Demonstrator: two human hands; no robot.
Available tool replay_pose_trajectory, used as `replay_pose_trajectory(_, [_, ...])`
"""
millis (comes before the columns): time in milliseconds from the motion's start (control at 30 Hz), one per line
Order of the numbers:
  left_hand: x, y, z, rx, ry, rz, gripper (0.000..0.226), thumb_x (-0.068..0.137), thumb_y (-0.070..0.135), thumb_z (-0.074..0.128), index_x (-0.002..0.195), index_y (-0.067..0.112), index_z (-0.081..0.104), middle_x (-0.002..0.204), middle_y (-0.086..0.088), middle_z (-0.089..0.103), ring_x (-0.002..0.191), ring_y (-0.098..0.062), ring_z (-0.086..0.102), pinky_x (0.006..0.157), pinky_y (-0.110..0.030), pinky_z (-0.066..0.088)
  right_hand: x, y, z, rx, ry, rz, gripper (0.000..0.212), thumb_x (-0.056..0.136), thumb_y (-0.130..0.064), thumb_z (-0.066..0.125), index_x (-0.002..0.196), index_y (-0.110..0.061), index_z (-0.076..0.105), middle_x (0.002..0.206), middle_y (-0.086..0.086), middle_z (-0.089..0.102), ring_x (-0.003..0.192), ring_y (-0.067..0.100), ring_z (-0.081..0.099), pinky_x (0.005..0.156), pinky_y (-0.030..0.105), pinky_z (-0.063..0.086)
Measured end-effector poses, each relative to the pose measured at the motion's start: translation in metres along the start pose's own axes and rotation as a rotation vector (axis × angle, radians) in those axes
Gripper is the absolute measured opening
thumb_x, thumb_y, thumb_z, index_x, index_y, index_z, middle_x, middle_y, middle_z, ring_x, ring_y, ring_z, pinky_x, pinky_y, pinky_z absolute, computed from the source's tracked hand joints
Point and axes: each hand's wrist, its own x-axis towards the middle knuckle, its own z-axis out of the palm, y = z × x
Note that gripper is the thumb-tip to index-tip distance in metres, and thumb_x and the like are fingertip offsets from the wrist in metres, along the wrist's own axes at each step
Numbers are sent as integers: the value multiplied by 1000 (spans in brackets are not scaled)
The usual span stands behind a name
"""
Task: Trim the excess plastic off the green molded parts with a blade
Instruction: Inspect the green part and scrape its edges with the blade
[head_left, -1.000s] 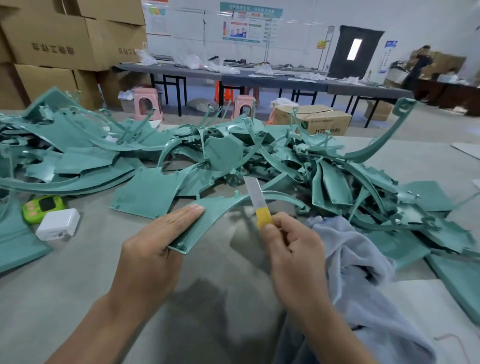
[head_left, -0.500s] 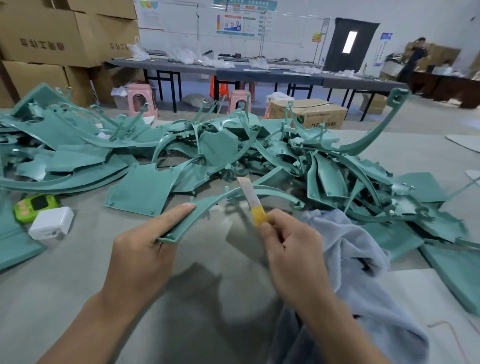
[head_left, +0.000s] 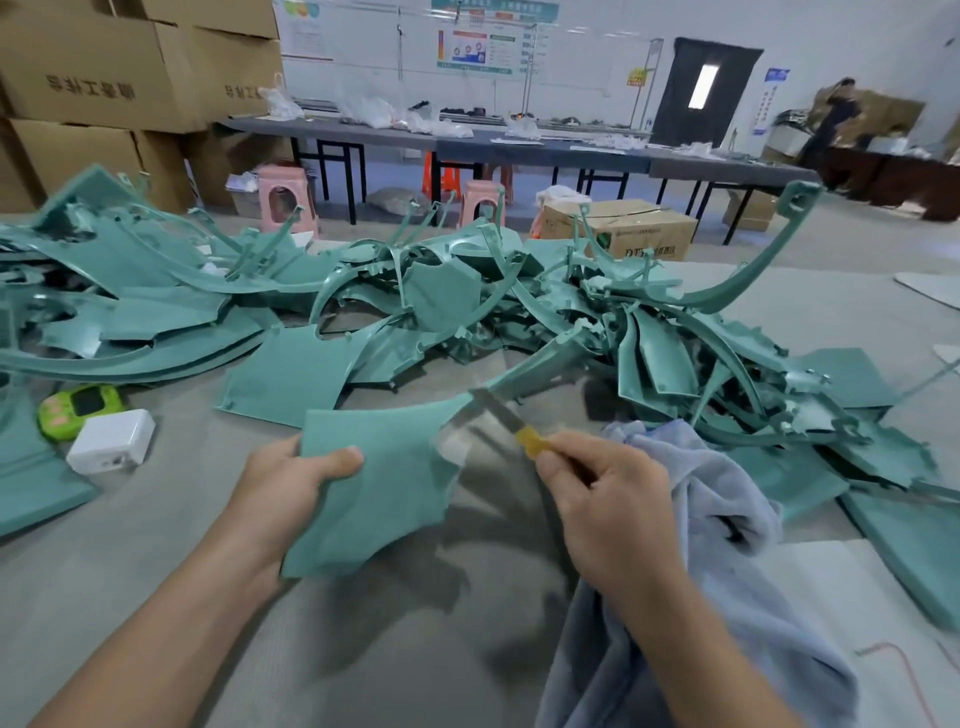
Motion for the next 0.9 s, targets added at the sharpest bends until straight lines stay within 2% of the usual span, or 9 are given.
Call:
replay_pose_trajectory(100, [1,4,-5,-40,-93,-138,9,88,6,68,95,4,73,81,-23,75,55,-34,71,40,-37,52,-2,4,2,-81,-97,-1,11,94,-25,65,97,-33,73,77,-12,73,72,10,66,68,35,52])
replay_pose_trajectory(200, [4,5,-9,-53,-150,-146,12,88,5,65,97,5,74,85,-25,75,57,-35,72,41,-38,53,-1,4,4,-107,-137,-26,10,94,-25,63,96,-28,72,70,-14,69,63,10,60,56,26,45])
replay_pose_trajectory(300, [5,4,-9,-42,-177,-136,14,89,4,64,93,10,77,87,-24,76,58,-34,72,42,-38,54,0,6,7,-179,-155,-39,15,95,-25,60,85,-19,70,63,-6,61,57,17,51,53,28,35])
replay_pose_trajectory(400, [5,3,-9,-25,-177,-138,15,89,3,65,91,12,77,86,-23,76,57,-34,72,41,-37,53,0,3,7,-182,-139,-31,13,95,-23,63,85,-21,72,63,-7,62,57,17,51,55,28,35])
replay_pose_trajectory(500, [6,4,-10,-10,-185,-143,15,89,4,65,95,11,76,88,-23,76,59,-35,72,43,-38,54,-3,-3,5,-66,-122,-25,13,94,-21,67,97,-31,74,67,-15,66,61,12,57,54,19,39])
replay_pose_trajectory(600, [6,4,-10,8,-190,-139,16,88,3,65,93,11,78,89,-23,76,61,-36,73,44,-38,55,-2,-3,5,-170,-105,-10,12,96,-21,64,89,-22,74,61,-8,63,59,16,54,60,33,44])
replay_pose_trajectory(733, [6,5,-8,44,-173,-151,15,88,1,65,98,7,75,85,-23,76,58,-35,72,43,-37,54,0,-7,1,-472,56,58,28,98,-23,57,71,-18,65,51,-3,54,63,26,49,57,35,38])
replay_pose_trajectory(833, [4,4,-6,53,-166,-157,15,88,0,65,98,7,74,85,-23,76,58,-35,72,43,-37,54,6,-10,-9,-466,283,172,33,95,-14,54,62,-17,50,47,-5,39,64,32,42,60,37,18])
replay_pose_trajectory(900, [3,3,-2,58,-160,-156,15,87,0,65,98,6,73,82,-22,76,56,-33,72,41,-36,53,7,-6,-13,-431,370,182,29,93,-15,53,64,-17,52,49,-6,37,67,32,40,62,37,14])
